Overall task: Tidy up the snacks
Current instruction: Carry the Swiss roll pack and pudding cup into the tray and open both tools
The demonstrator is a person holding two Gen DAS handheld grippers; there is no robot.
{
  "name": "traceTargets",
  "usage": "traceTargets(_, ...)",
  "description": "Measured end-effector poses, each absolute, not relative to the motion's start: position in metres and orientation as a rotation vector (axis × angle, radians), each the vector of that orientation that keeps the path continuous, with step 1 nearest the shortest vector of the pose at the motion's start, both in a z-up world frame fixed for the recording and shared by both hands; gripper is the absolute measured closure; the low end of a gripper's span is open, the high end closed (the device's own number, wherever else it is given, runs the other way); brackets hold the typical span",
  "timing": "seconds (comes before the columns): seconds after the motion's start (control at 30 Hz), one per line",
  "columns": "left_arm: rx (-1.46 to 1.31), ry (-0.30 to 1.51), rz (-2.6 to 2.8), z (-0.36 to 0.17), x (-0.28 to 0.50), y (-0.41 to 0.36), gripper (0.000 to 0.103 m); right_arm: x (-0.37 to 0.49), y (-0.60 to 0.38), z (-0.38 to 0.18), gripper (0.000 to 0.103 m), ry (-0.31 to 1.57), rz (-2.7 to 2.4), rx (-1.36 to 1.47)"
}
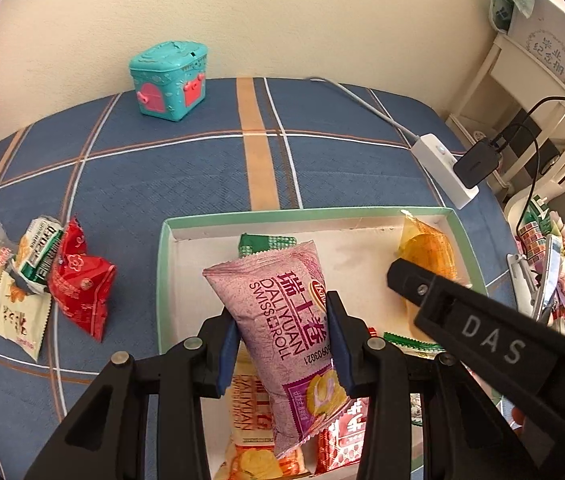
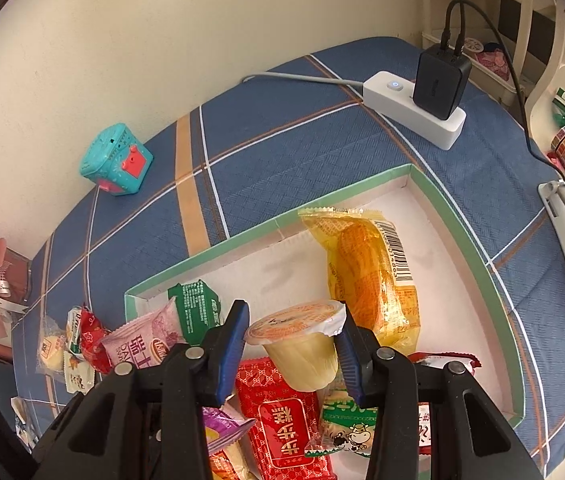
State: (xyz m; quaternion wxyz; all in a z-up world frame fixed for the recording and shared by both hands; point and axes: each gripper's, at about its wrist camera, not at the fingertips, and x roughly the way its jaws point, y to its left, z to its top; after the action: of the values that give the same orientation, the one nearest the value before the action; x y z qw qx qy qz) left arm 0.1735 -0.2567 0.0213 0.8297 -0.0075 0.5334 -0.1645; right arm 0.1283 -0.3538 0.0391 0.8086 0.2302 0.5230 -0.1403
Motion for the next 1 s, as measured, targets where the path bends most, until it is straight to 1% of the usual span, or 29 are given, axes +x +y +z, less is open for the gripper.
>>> traceTargets(0.57,0.017,1.141,-0.365,0.013,0.172,-0.265,0.061,0.131,-0.352,0.023,0.056,1.165,-0.293,0.502)
traceTargets(0.7,0.001,1.147,-0.358,0.014,0.174,-0.261,0.058,0.131,-0.352,0.022,0.056,1.169,-0.293,0.504)
traceTargets(0.83,-0.003,1.142,-0.352,0.018,0.173,-0.259,0.051,0.129,-0.352,0.027,0.056,1.166,-0.299,0.499)
traceTargets(1.0,-0.009,1.152,-0.329,0.029,0.173,-0.254,0.050,0.126,-0.351,0.039,0.056,1.141,-0.301,0.492)
